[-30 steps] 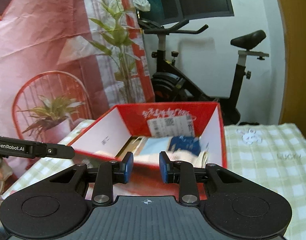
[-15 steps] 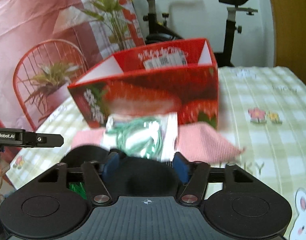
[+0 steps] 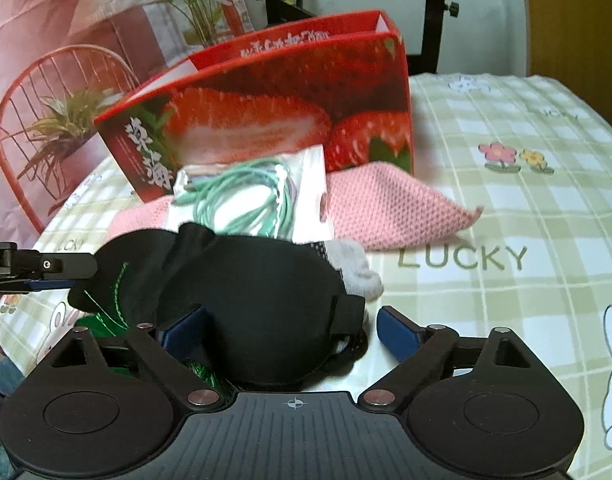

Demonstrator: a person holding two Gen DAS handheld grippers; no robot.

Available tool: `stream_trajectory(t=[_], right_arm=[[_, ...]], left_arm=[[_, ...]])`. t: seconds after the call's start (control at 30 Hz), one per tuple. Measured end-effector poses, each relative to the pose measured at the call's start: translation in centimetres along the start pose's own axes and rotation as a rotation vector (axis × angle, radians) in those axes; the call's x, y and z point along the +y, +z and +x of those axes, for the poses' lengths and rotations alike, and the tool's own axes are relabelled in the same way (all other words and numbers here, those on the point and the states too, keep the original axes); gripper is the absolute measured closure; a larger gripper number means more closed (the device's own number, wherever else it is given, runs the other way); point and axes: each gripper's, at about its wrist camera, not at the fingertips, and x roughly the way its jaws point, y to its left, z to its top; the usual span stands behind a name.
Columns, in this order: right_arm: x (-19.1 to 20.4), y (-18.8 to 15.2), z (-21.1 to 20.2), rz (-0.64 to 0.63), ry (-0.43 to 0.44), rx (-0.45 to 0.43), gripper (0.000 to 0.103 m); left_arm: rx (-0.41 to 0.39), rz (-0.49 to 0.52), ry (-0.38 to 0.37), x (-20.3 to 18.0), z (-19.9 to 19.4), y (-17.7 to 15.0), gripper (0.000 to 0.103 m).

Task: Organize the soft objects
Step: 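Move both grippers to the black eye mask and close on it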

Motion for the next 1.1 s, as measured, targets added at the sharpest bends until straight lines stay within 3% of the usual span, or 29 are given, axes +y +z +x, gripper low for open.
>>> stream_trajectory(t=[0.2,0.37,0.57,1.1], right_arm=[[0.1,-0.2,0.6,-0.009,0.003,0.002,0.0],[0.5,-0.3,0.7,-0.023,-0.018,-0.004,0.0],[-0.5,-0.1,0.3,0.059,0.029,-0.009,0.001],[-0.8,0.6,-1.4,0.107,0.102,-0.093,0.029]], left_arm=[[0.005,-0.014,-0.015,0.1,0.4,-0.4,0.035],[0.008,-0.024,-0.02,0.2,0.6,-0.5,0.035],[0.02,-0.03,-0.021,0.3,1.0,-0.7,0.035],[0.045,-0.039,-0.025,0.6,1.6,-1.0,0.035]])
